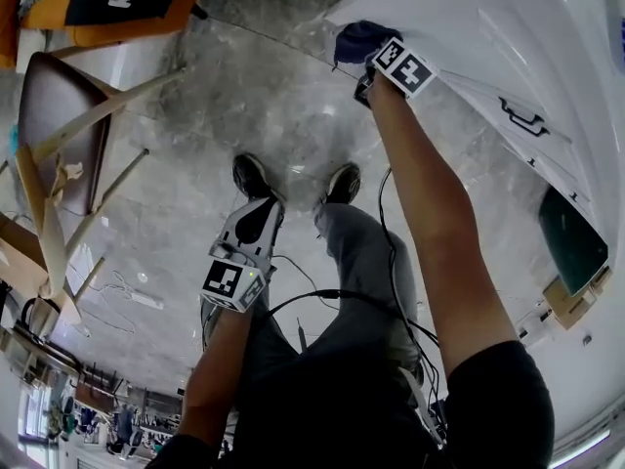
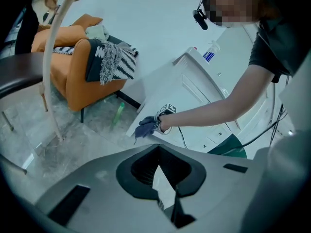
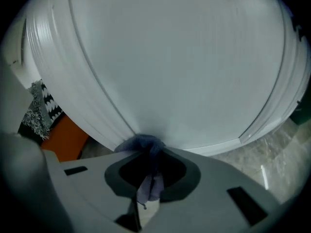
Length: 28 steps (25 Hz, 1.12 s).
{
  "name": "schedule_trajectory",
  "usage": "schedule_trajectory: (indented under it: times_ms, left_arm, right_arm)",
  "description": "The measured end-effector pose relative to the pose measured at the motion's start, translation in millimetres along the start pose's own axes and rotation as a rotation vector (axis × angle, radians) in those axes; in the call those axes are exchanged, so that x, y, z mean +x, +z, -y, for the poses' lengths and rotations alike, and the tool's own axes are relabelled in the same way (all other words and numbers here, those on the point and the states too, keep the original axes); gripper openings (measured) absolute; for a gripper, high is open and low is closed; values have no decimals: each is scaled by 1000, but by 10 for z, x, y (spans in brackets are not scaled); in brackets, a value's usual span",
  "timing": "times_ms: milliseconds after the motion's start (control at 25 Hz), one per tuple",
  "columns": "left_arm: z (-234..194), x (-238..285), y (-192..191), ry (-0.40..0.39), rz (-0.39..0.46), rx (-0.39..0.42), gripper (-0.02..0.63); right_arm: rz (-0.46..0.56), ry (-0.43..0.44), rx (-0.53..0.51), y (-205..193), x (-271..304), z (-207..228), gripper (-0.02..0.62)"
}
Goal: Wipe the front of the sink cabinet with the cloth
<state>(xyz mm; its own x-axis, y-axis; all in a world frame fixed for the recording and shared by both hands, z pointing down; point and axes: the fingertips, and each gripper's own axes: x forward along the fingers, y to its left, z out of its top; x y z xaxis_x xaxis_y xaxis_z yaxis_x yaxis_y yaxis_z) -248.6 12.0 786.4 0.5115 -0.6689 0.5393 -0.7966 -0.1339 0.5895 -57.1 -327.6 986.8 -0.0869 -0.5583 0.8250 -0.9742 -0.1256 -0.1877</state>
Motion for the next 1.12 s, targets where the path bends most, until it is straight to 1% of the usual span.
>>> schedule_trajectory:
  times_ms: [80, 120, 160, 240, 320, 360, 400, 480, 600, 680, 840, 920, 1000, 1120]
  left_arm:
    - [-52, 53, -14, -5, 8, -17, 3]
    - [-71, 71, 1, -6, 17, -24, 3]
    - [-84, 81, 12, -6, 24, -28, 3]
    - [-82, 80, -4, -5, 23, -27, 5]
    - [-59, 63, -33, -3, 18, -17, 3]
    - [-54, 57, -47, 0, 15, -11, 3]
    - [-53, 54, -66, 4, 9, -7, 3]
    - [-32, 37, -113, 13, -11, -1, 4]
    - [121, -36, -85, 7, -31, 15, 4]
    - [287, -97, 7, -12, -33, 32, 3]
    - [573, -234, 289, -40, -17, 66, 5]
    - [670, -327, 459, -43, -2, 83, 5]
    - [746, -440, 631, -40, 13, 99, 4]
    - [850, -650, 854, -33, 30, 126, 3]
  right_arm:
    - [-10, 5, -3, -54, 108, 82, 46]
    - [-12, -10, 6, -68, 123, 209, 46]
    - [-11, -40, 25, -72, 109, 400, 46]
    - [-2, -139, 70, -41, -6, 935, 46]
    - [0, -223, 72, 32, -203, 1453, 46]
    - [-4, -235, 53, 80, -302, 1612, 46]
    - [-8, -228, 26, 133, -392, 1678, 46]
    - [-3, -204, -8, 254, -575, 1622, 45]
    - [12, -172, 33, 436, -829, 1333, 44]
    - [14, -123, 45, 553, -978, 1024, 44]
    - [14, 12, 51, 804, -1271, 274, 44]
    - [14, 51, 73, 930, -1443, 47, 45]
    - [26, 68, 76, 1066, -1650, -34, 44]
    - [67, 47, 66, 1295, -2021, 108, 44]
